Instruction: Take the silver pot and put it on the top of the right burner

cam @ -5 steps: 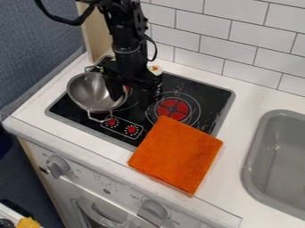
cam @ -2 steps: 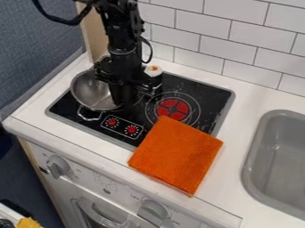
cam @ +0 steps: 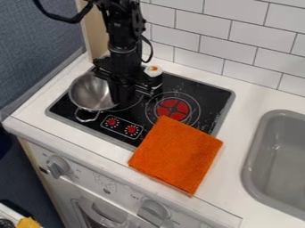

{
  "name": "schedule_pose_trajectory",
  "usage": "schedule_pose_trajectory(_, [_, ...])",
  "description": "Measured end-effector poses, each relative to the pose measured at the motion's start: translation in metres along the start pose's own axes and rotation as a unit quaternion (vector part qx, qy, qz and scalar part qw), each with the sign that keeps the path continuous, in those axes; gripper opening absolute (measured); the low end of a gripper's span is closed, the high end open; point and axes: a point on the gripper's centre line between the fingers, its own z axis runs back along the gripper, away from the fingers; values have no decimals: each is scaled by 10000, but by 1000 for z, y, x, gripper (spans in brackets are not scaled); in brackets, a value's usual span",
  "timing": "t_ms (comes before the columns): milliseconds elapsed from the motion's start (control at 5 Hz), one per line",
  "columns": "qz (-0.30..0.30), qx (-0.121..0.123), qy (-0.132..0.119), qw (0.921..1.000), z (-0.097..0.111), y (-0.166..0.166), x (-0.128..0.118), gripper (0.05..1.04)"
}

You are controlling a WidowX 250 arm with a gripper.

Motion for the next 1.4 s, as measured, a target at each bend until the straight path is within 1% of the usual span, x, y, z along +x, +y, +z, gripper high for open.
schedule_pose_trajectory(200, [-56,169,-295,9994,30,-7,-7,69])
schedule_pose_trajectory(400, [-19,314,-507,9982,55,-8,-9,54])
schedule_pose_trajectory(600, [-219,267,-621,9975,67,-25,0,53])
schedule_pose_trajectory(800, [-491,93,-902,9947,79,-45,23,53])
schedule_pose_trajectory(1000, [-885,-102,-903,9919,73,-75,49,53])
schedule_pose_trajectory(1200, [-1319,-203,-906,9869,69,-103,69,53])
schedule_pose_trajectory(1400, [-1605,-219,-855,9831,61,-115,79,53])
